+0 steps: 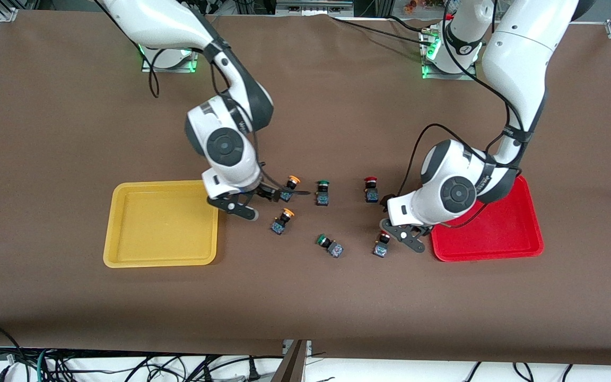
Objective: Place red and yellow buttons in trays
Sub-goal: 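Grasp the yellow button with the right gripper while the left gripper grasps red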
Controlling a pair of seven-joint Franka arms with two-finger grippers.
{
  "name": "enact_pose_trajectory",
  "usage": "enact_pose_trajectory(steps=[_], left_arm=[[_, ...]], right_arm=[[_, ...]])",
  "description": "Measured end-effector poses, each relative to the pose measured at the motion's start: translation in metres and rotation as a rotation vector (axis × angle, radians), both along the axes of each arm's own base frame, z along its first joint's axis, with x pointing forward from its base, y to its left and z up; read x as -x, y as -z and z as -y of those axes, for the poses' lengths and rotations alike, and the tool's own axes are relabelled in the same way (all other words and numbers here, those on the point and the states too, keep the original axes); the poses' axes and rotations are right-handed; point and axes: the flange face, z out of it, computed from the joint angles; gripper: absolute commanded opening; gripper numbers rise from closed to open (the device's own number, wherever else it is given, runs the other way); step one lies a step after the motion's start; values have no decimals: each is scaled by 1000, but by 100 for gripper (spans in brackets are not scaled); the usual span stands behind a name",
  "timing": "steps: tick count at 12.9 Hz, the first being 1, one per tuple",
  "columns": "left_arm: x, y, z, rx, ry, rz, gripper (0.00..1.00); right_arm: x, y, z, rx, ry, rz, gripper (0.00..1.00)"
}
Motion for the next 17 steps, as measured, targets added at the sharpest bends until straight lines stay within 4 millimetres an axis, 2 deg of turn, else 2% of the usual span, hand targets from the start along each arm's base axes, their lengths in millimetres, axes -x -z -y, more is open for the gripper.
enact_pose_trajectory(steps=[2,4,9,10,11,12,13,15,16,17], left_arm=[[-7,-3,9,-17,62,109,100],[-12,6,11,-40,115,181,100],[-12,62,11,-17,139,218,100],[-11,66,13,-13,141,215,83],[-10,68,14,-9,142,220,59],[-11,68,15,-4,142,228,38],[-11,68,15,-2,142,229,32],[-10,70,16,-2,144,226,7],[-10,70,18,0,149,227,1],[-10,69,18,1,156,229,1]], right_arm=[[7,18,-17,-11,39,19,100],[12,35,-29,-21,66,33,100],[22,73,-49,-44,91,61,100],[24,80,-51,-41,88,57,100],[26,87,-52,-38,85,54,92],[29,91,-54,-36,81,51,72],[30,94,-56,-35,78,50,40],[33,100,-58,-36,73,51,1],[34,102,-60,-35,71,50,0],[35,103,-61,-35,68,50,0]])
